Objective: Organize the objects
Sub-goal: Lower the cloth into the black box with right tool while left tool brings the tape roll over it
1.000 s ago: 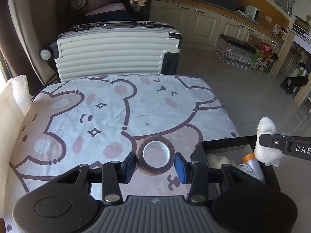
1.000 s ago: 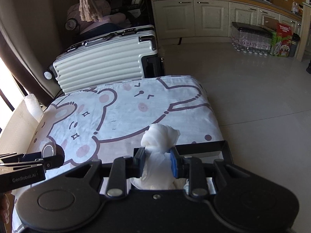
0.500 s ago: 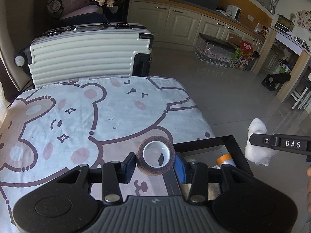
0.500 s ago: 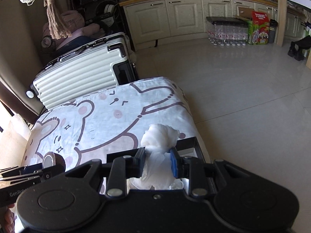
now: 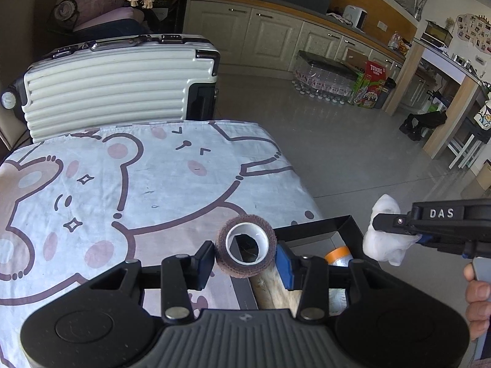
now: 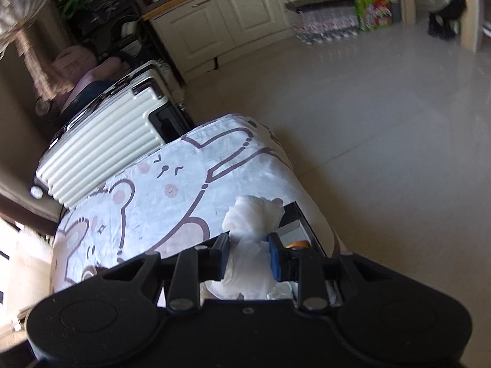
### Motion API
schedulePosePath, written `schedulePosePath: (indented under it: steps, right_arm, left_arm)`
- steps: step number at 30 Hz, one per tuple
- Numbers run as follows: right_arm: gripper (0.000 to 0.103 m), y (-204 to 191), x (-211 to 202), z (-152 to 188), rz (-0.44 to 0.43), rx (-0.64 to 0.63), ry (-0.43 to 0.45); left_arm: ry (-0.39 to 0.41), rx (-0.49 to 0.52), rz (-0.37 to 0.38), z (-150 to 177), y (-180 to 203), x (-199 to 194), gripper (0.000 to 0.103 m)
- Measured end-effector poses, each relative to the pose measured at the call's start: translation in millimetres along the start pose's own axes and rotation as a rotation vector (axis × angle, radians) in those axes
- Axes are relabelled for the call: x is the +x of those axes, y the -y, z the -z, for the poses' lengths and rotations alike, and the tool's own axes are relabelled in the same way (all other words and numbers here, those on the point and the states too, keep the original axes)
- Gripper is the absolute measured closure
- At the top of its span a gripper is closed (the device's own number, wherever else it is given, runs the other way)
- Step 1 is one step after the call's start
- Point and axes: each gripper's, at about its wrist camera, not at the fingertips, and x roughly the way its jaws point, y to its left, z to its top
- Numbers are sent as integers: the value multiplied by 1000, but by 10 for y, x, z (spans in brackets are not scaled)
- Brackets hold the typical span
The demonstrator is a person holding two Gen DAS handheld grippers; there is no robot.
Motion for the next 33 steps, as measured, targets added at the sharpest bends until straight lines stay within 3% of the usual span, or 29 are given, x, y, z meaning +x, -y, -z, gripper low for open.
schedulePosePath:
  steps: [19,24,28,33]
  right_arm:
    - [75,312,871,149,-51,580,-123]
    - [73,342,1026,187,-29,622,-142]
    - [49,382,1177,226,-46,658,-227]
    - [48,386,1113,136,-14,574,-210]
  left_arm:
    - [-38,26,25,-68,-110,366,59]
    - [-53,30,27,-67,-146,487,59]
    - [-61,32,34,-64,-158,569,59]
    - [-55,26,56,-78,-97,640,59]
